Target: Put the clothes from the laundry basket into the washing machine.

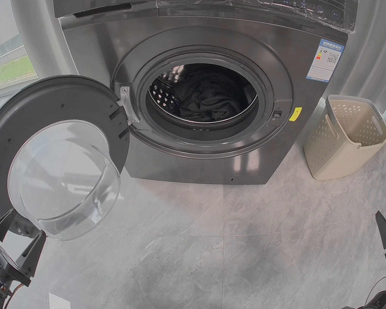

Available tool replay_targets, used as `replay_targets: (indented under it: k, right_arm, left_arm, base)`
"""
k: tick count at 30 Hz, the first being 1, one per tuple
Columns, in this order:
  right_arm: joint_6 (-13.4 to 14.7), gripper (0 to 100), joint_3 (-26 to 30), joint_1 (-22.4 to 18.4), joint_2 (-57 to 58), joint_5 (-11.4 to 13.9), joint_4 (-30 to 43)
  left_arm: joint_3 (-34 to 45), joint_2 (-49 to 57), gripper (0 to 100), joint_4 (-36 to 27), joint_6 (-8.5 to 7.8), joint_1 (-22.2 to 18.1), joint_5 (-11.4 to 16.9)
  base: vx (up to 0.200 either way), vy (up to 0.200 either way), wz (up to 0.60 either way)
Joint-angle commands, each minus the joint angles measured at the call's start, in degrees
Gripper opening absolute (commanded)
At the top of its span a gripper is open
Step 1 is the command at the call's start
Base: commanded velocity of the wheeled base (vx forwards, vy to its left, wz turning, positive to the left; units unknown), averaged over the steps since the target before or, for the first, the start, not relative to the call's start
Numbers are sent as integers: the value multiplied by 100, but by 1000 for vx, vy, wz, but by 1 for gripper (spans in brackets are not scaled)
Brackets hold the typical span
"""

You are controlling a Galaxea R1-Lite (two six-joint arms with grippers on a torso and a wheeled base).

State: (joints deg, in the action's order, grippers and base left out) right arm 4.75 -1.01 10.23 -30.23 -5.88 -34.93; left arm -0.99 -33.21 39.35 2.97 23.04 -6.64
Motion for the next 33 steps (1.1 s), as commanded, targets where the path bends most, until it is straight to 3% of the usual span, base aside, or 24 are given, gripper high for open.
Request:
replay_targets:
  k: [1, 4, 10, 15, 16, 19, 21, 23, 24, 25, 27, 31, 33]
  right_arm:
    - [8, 100, 101, -91, 290, -1, 170]
    - [8, 100, 101, -267, 817, -1, 689]
    - [61, 100, 101, -618, 2461, 8, 2499]
    - [113, 100, 101, -1076, 3023, 245, 3194]
    - [96, 100, 101, -1076, 3023, 218, 3194]
    - [8, 100, 101, -1076, 3023, 69, 3220]
    - [-203, 100, 101, -1067, 3023, -28, 3255]
    - [-229, 100, 101, -1067, 3023, 51, 3282]
    - [-273, 100, 101, -1058, 3023, 245, 3370]
    - [-467, 100, 101, -1040, 3023, 535, 3484]
    - [-686, 100, 84, -1067, 3023, 781, 3545]
    - [-625, 100, 101, -1058, 3023, 755, 3519]
    - [-563, 100, 101, -1049, 3023, 719, 3519]
  left_arm:
    - [99, 201, 100, -209, -16, -159, -4]
    - [99, 860, 100, -841, -34, -388, 32]
    - [99, 2187, 100, -2256, 28, -1047, 339]
    - [99, 2829, 100, -3496, -51, -1583, 260]
    - [99, 2820, 100, -3548, 19, -1636, 251]
    - [99, 2829, 100, -3522, 19, -1750, 243]
    - [99, 3031, 100, -3566, -113, -2225, 366]
    - [99, 3286, 100, -3566, -262, -2374, 515]
    - [99, 3259, 100, -3557, -333, -2339, 480]
    - [99, 3268, 100, -3566, -333, -2313, 286]
    - [99, 3294, 100, -3592, -297, -2304, 49]
    - [81, 3294, 100, -3671, -297, -2295, -30]
    - [20, 3303, 100, -3944, 124, -2295, 128]
  base:
    - [0, 0, 0]
    - [0, 0, 0]
    - [0, 0, 0]
    - [0, 0, 0]
    - [0, 0, 0]
    - [0, 0, 0]
    - [0, 0, 0]
    - [0, 0, 0]
    - [0, 0, 0]
    - [0, 0, 0]
    - [0, 0, 0]
    - [0, 0, 0]
    - [0, 0, 0]
